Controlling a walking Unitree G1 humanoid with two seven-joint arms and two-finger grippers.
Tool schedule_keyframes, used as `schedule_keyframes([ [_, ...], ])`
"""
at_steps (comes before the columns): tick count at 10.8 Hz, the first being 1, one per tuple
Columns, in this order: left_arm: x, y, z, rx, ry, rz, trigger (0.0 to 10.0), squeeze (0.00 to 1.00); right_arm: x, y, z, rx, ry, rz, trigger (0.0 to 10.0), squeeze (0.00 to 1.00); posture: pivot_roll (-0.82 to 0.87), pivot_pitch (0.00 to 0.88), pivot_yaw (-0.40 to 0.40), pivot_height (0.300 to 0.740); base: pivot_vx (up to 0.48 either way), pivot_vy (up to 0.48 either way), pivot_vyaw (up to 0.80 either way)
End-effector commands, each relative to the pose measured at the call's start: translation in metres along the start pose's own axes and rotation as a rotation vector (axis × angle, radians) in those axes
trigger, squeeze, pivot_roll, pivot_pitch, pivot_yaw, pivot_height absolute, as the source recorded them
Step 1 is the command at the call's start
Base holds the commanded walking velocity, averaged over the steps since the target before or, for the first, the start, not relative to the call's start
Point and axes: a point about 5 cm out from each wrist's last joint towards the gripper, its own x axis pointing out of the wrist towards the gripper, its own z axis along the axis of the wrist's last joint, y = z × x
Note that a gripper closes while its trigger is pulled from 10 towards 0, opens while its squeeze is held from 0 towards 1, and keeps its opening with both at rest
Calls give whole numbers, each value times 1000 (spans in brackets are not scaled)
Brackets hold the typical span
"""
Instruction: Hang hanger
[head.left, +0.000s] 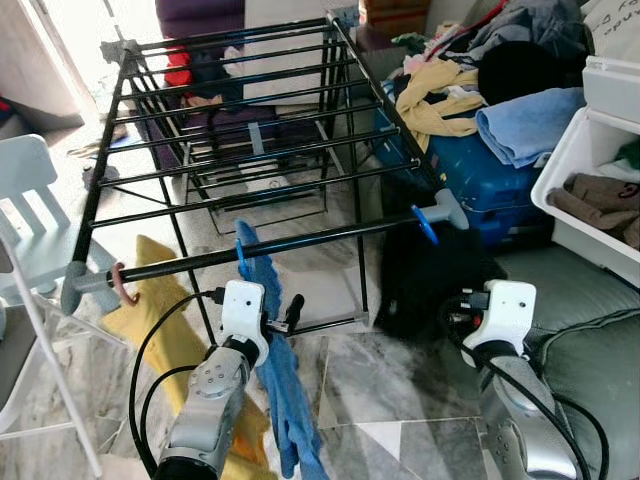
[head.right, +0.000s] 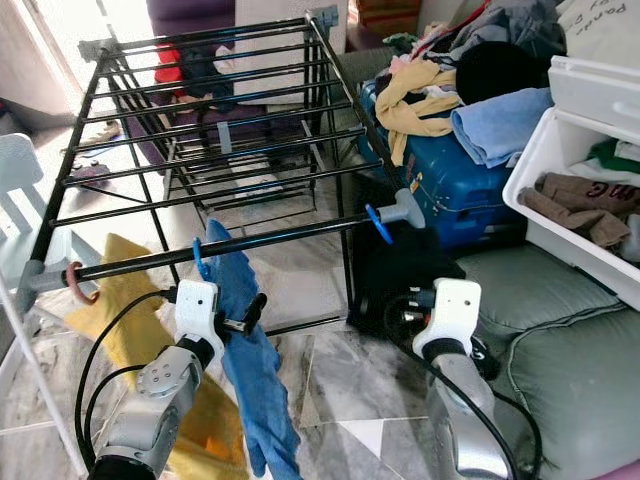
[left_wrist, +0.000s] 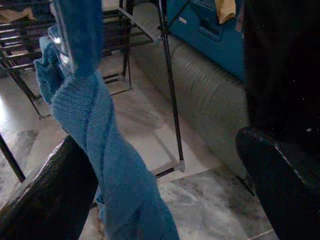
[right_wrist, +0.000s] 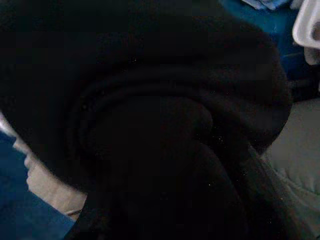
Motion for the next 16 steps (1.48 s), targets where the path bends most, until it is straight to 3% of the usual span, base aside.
schedule_keyframes([
  [1,0,5,-1,8,8,16,10000,0,11,7,26,40,-100,15,10000,0,-126,0,72,740,0,0,0],
  [3,2,4,0,6,4,18,10000,0,33,3,26,118,-25,-68,10000,0,-127,0,71,740,0,0,0],
  [5,3,5,0,7,4,28,10000,0,45,6,12,196,124,-86,10000,0,-115,0,56,740,0,0,0],
  [9,1,4,-4,7,21,37,10000,0,39,24,-24,318,372,-44,10000,0,-113,0,47,740,0,0,0],
  [11,2,3,-4,12,24,38,10000,0,45,28,-19,335,391,-24,10000,0,-112,0,44,740,0,0,0],
  [13,1,3,-5,13,27,40,10000,0,62,28,0,336,347,-11,10000,0,-102,0,38,740,0,0,0],
  [16,-3,3,-8,13,35,47,10000,0,64,16,-16,350,414,-55,10000,0,-89,0,31,740,0,0,0],
])
